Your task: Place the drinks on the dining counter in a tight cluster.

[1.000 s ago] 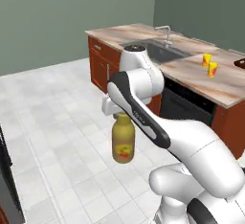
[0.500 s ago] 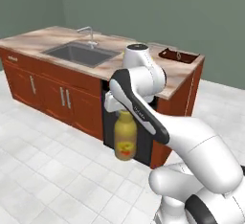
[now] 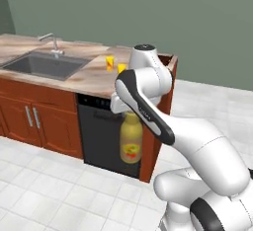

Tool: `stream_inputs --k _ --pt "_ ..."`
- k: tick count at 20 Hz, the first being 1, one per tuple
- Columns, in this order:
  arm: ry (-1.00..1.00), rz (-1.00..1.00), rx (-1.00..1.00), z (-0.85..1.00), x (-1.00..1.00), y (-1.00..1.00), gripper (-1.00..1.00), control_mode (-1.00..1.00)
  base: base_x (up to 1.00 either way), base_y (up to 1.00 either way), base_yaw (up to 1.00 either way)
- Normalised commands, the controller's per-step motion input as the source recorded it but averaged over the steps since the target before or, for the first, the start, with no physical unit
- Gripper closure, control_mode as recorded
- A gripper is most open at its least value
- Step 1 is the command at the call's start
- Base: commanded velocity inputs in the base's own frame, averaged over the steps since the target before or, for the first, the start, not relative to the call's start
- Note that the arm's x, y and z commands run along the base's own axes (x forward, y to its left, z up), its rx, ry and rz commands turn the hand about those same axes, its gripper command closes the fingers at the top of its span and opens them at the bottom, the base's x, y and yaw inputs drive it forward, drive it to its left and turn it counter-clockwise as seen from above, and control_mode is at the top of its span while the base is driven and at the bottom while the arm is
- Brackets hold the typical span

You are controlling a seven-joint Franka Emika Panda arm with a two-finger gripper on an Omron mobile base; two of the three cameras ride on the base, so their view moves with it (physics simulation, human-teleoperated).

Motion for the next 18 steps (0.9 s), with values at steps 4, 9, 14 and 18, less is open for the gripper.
stream_inputs --k 4,9,14,18 --pt "0.0 0.0 0.0 0.0 0.0 0.0 1.0 1.0 0.64 0.42 -0.25" --pt "0.0 0.0 0.0 0.0 0.0 0.0 1.0 1.0 0.64 0.46 -0.27" --pt "0.0 0.0 0.0 0.0 0.0 0.0 1.0 1.0 0.6 0.47 -0.28" --pt "0.0 0.0 0.0 0.0 0.0 0.0 1.0 1.0 0.48 0.5 -0.37"
